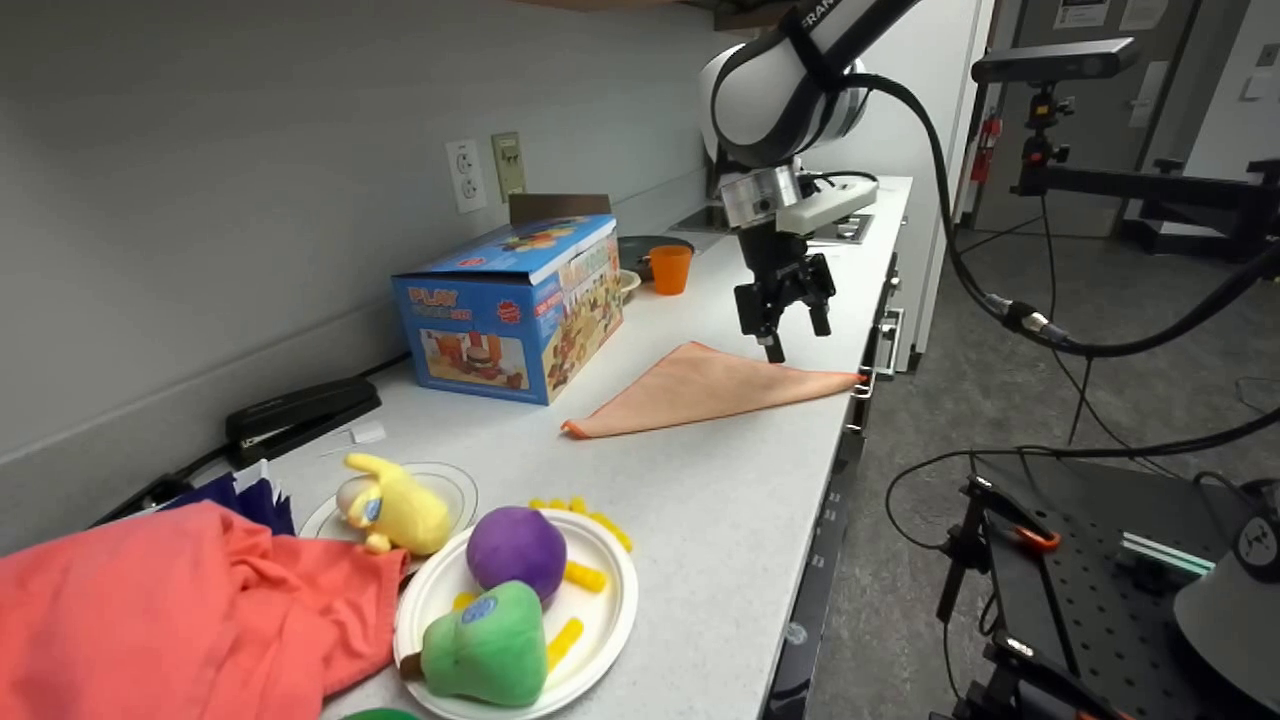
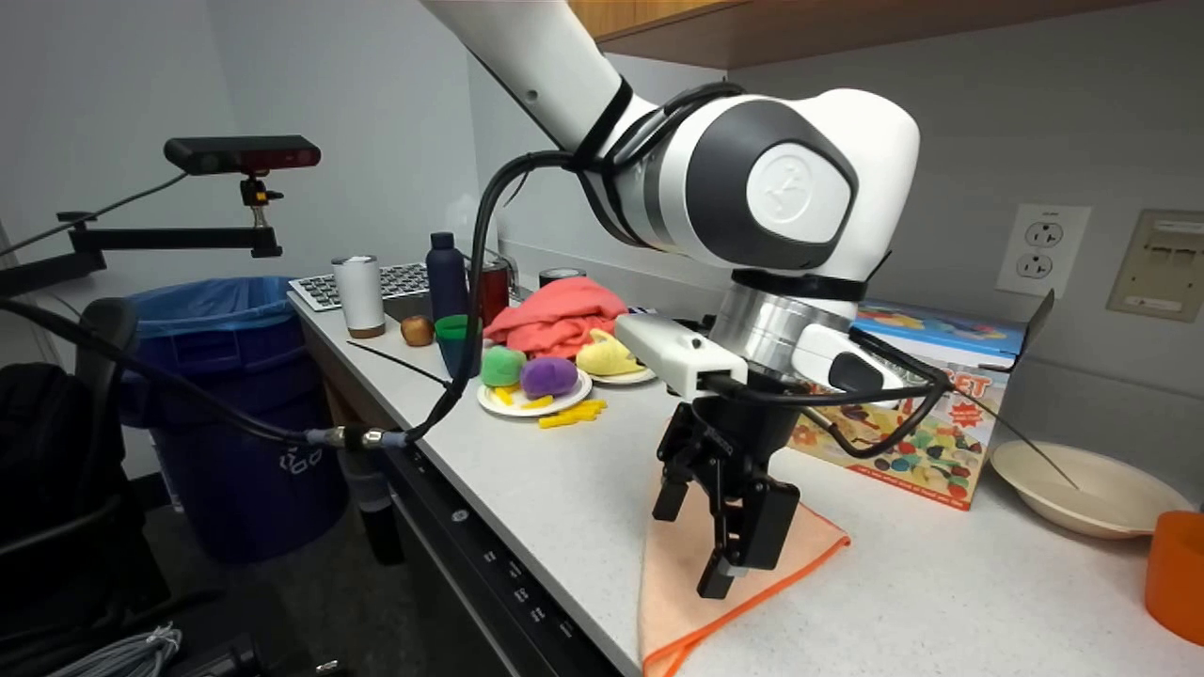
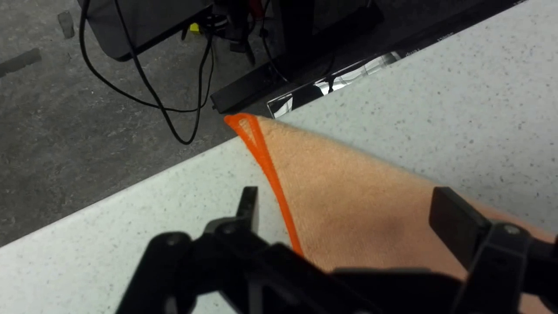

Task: Unfold the orange towel

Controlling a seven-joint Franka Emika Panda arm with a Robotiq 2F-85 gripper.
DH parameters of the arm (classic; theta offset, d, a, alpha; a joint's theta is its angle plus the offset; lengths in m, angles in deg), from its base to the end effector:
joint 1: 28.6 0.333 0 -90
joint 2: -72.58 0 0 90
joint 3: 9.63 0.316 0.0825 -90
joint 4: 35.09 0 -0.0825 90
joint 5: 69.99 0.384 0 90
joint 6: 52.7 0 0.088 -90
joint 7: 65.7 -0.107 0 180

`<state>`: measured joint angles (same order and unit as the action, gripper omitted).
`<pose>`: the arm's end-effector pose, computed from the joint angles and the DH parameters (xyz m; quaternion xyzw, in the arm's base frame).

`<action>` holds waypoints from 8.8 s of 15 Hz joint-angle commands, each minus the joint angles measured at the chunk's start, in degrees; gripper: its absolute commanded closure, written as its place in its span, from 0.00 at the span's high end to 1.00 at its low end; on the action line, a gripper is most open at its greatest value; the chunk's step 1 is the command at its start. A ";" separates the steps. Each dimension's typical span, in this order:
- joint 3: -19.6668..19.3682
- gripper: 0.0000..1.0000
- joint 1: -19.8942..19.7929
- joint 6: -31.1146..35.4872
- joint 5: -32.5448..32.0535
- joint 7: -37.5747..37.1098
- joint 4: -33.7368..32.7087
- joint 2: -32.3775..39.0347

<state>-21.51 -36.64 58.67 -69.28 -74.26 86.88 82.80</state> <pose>0.4908 -0.1764 0.3032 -0.9524 0.2468 0.1791 0.0048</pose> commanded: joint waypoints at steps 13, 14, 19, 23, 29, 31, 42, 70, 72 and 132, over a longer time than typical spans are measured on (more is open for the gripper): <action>1.22 1.00 -0.31 14.45 2.24 -2.33 5.86 2.38; 1.22 1.00 -0.31 14.45 2.25 -2.34 5.86 2.38; 0.49 1.00 0.17 14.62 -0.92 -4.69 6.08 2.04; 0.17 1.00 -0.36 13.78 -2.59 -4.78 6.46 1.57; 1.02 1.00 -1.71 12.76 1.64 2.11 6.09 2.00; 1.73 1.00 -3.02 10.50 6.95 8.12 5.23 2.79; 0.70 0.86 -2.59 12.35 6.30 7.76 6.11 2.44; 1.45 0.81 8.26 37.72 -8.55 -25.25 6.55 2.90; 0.81 0.89 9.64 40.15 -11.33 -28.52 8.28 2.04; -1.49 0.00 6.58 32.21 -9.08 -23.21 3.01 -7.39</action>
<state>-25.03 -28.99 93.25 -78.45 -99.06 85.44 81.61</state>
